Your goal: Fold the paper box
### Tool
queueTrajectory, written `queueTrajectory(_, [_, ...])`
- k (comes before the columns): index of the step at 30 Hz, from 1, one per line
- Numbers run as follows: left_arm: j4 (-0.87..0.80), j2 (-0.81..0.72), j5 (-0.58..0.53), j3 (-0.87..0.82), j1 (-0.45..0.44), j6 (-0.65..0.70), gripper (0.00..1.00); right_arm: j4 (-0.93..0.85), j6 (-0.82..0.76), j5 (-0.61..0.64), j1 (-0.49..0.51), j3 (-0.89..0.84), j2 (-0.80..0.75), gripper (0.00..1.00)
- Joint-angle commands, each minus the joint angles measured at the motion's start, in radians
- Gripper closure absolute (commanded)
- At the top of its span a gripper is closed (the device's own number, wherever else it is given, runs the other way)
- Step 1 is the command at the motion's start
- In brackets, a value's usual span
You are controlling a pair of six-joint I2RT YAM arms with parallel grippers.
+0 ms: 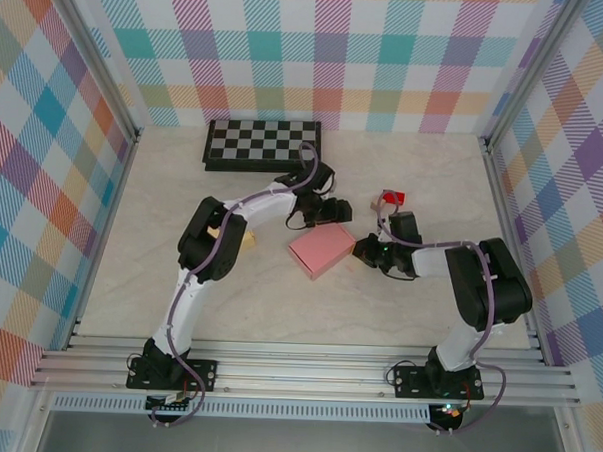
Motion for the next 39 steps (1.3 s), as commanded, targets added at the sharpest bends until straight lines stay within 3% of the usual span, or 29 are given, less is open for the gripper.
queueTrajectory(1, [-0.006, 0.068, 0.133, 0.071, -0.101, -0.048, 0.27, 0.237, 0.051, 0.019, 0.065, -0.012, 0.005, 0.92])
queueTrajectory(5, [-0.068, 0.117, 0.115, 0.167, -0.089, -0.029, 0.27, 0.260, 0.132, 0.145, 0.107, -0.067, -0.058, 0.93])
queueTrajectory(11, [-0.187, 0.216, 0.094, 0.388, -0.015, -0.017, 0.26, 0.112, 0.198, 0.341, 0.221, -0.131, -0.203, 0.89])
queueTrajectory(18, [-0.335, 0.196, 0.011, 0.619, 0.095, -0.003, 0.23, -0.313, -0.019, 0.408, 0.211, -0.077, -0.393, 0.82])
queueTrajectory(21, [-0.381, 0.090, -0.049, 0.599, 0.132, 0.024, 0.23, -0.485, -0.109, 0.479, 0.208, -0.042, -0.501, 0.72])
queueTrajectory(25, [-0.370, -0.223, -0.244, 0.319, 0.156, 0.105, 0.22, -0.617, -0.311, 0.691, 0.190, 0.022, -0.686, 0.63])
queueTrajectory(31, [-0.106, -0.895, -0.492, -0.446, 0.264, 0.092, 0.16, -0.642, -0.531, 0.902, 0.085, 0.101, -0.807, 0.47])
queueTrajectory(35, [0.024, -1.301, -0.815, -0.883, 0.323, 0.177, 0.04, -0.565, -0.557, 0.935, -0.042, 0.089, -0.764, 0.32])
queueTrajectory(37, [0.202, -1.478, -0.997, -1.136, 0.350, 0.262, 0.00, -0.516, -0.550, 0.927, -0.112, 0.073, -0.721, 0.16])
queueTrajectory(39, [0.280, -1.623, -1.062, -1.339, 0.421, 0.264, 0.00, -0.414, -0.565, 0.881, -0.166, 0.020, -0.697, 0.05])
